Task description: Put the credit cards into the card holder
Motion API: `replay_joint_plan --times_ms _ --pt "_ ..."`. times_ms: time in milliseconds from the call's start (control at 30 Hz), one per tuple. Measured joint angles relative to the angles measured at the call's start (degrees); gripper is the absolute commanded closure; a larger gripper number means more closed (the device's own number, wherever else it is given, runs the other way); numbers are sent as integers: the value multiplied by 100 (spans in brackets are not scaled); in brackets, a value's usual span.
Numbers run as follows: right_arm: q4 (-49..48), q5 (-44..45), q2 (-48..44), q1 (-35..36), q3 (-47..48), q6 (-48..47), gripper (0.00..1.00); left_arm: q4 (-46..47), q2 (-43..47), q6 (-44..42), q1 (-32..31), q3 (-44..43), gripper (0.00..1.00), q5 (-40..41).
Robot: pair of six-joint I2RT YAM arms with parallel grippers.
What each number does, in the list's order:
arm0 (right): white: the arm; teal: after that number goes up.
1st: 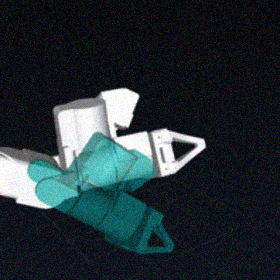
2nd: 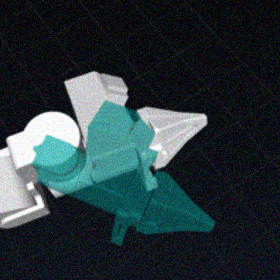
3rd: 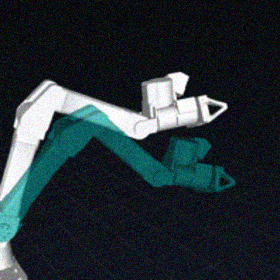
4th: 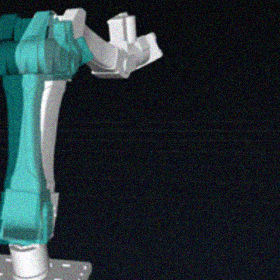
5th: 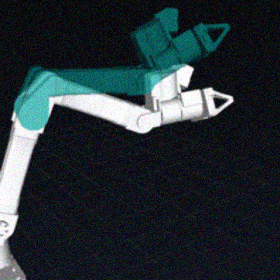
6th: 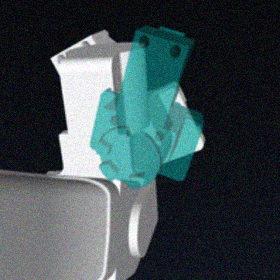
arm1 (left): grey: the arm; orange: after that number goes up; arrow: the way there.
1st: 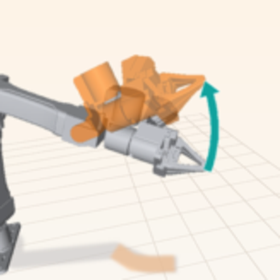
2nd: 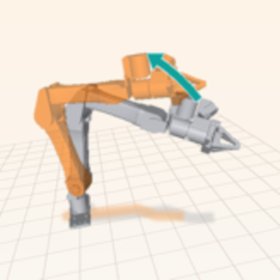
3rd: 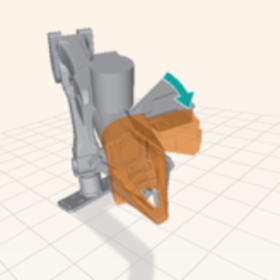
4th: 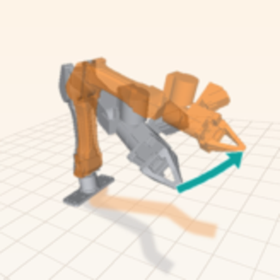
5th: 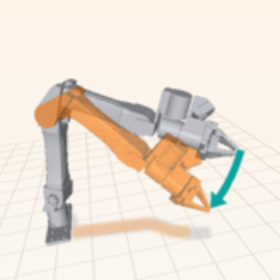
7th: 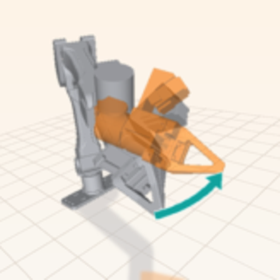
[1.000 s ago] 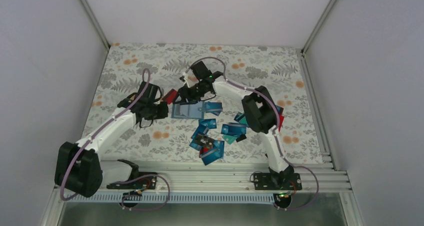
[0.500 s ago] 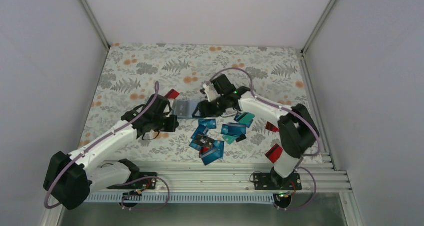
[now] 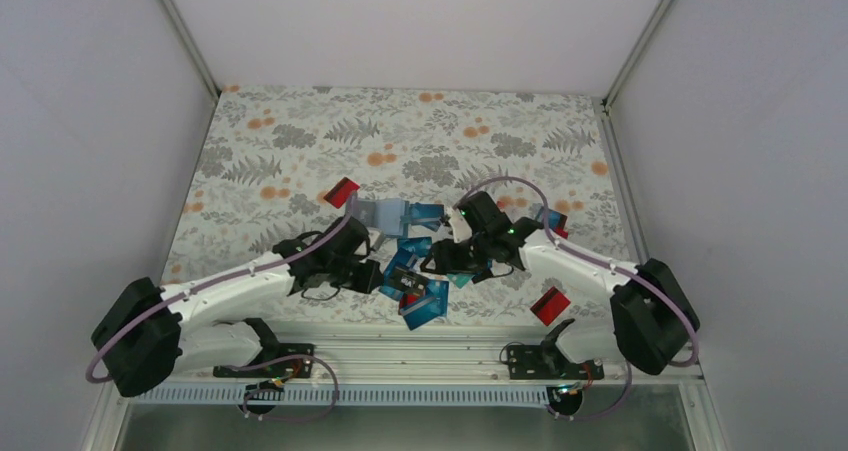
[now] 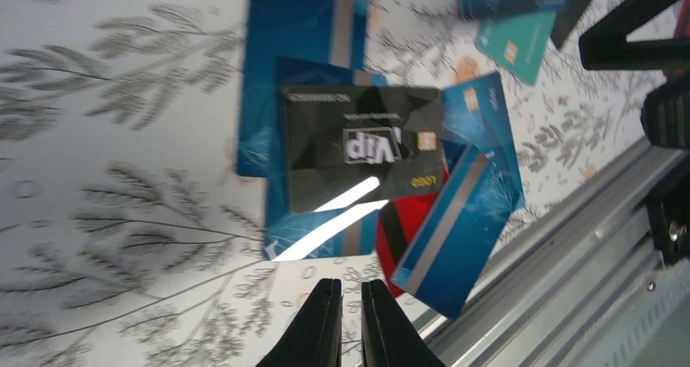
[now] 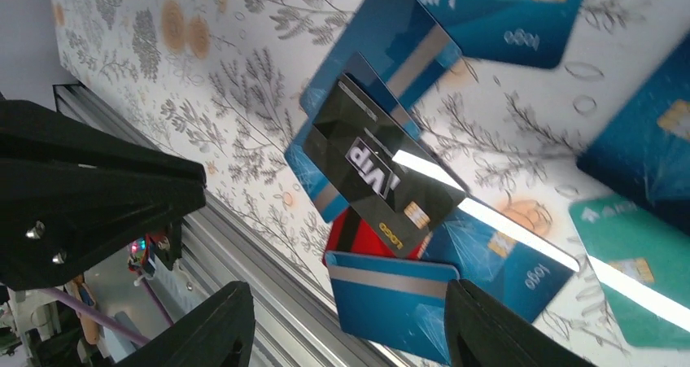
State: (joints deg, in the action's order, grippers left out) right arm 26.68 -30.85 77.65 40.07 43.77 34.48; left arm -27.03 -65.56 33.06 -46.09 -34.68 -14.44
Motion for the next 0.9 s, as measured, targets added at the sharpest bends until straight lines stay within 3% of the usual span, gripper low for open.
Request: replay_joint_plan --times_ms 167,367,600,900 --pt "-299 17 -590 131 -737 667 42 319 -404 101 -527 -7 92 -24" --pt "-807 87 -1078 922 -1600 1969 42 688 -935 238 -723 -15 92 -31" --pt "-1266 442 -1213 1425 -1963 3027 44 938 -1484 251 -844 -195 92 -79" --pt "-1687 605 -1174 1532 -2308 3637 44 981 -1963 214 -1104 -592 92 -66"
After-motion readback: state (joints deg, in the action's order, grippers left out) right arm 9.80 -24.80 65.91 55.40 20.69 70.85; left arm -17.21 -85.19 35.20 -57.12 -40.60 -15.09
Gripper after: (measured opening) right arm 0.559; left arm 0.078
